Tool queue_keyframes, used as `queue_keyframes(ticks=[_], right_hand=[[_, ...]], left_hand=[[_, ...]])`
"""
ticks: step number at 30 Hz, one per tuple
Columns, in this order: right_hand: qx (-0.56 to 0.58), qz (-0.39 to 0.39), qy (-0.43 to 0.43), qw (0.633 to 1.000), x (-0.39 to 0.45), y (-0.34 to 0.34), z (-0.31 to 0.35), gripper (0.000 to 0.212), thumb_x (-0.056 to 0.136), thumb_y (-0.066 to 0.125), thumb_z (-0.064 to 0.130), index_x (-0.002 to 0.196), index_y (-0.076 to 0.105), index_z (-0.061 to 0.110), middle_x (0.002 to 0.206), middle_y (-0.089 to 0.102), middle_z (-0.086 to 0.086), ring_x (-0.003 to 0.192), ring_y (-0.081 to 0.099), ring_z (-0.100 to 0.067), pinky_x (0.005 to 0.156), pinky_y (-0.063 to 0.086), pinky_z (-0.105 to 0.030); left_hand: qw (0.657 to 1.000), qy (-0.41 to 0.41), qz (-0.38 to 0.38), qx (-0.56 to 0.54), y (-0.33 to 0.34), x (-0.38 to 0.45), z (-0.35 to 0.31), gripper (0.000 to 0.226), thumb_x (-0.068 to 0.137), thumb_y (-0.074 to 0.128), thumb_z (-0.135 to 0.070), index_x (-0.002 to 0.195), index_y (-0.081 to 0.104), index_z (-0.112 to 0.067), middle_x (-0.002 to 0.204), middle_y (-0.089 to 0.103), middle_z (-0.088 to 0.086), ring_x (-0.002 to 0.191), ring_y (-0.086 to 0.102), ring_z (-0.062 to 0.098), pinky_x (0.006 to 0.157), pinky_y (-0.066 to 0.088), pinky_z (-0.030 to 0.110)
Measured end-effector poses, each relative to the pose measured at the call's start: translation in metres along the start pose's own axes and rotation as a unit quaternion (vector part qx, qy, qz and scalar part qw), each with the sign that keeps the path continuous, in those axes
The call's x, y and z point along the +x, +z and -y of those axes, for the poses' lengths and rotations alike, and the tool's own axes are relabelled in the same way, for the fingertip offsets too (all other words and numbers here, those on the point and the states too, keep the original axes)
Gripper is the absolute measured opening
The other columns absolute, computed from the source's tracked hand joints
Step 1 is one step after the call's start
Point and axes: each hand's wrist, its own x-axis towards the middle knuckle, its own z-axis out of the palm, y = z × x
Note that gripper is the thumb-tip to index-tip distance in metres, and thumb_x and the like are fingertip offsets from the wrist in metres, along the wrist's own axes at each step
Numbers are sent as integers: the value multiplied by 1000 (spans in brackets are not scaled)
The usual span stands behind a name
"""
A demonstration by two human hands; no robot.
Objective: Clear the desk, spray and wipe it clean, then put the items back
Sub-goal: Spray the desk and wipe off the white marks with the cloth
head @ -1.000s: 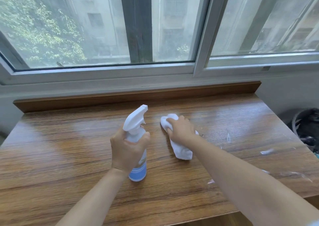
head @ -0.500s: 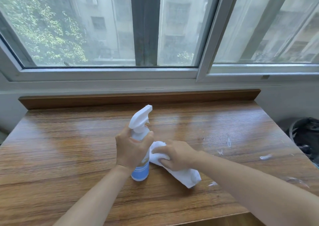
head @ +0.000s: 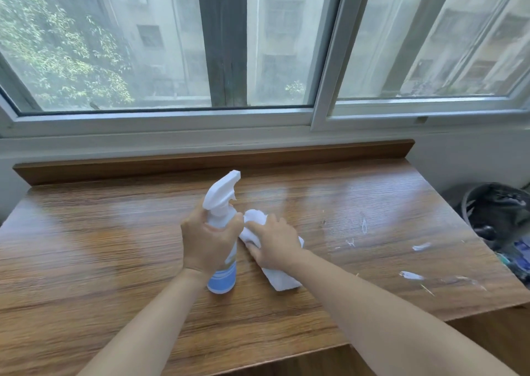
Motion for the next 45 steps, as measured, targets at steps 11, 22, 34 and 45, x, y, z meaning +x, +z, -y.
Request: queue_keyframes(ticks=[11,22,34,45], right_hand=[[175,-68,195,963,-83,-44,-82,35,92,50,44,126,56,40,105,60,-3,93,58,-28,74,45,-35],[174,-172,346,906,-175,-69,-184,40,90,48,49,130,50,48,109,59,-6,93,57,-28,75,49,-40],[193,-195,351,895,-203,-68,-185,41,93,53,46,133,51,45,102,57,-5,88,55,-22,69,44,-34],[200,-195,335,900,-202,-67,-192,51,92,54,55,139,42,41,110,60,-3,97,56,-22,77,44,-36]], left_hand=[[981,4,193,29,18,13,-21,34,69,75,-27,103,72,-32,85,71,-7,78,66,13,71,54,35],[888,-1,441,130,84,14,-54,26,59,71,-35,81,68,-22,71,60,-11,61,51,7,61,44,30],[906,37,399,134,106,-13,-75,35,69,79,-21,63,45,-21,60,44,-11,53,37,11,55,31,28],[969,11,245,-19,113,-8,-63,24,68,73,-31,92,71,-29,76,70,-3,69,66,21,64,56,45]])
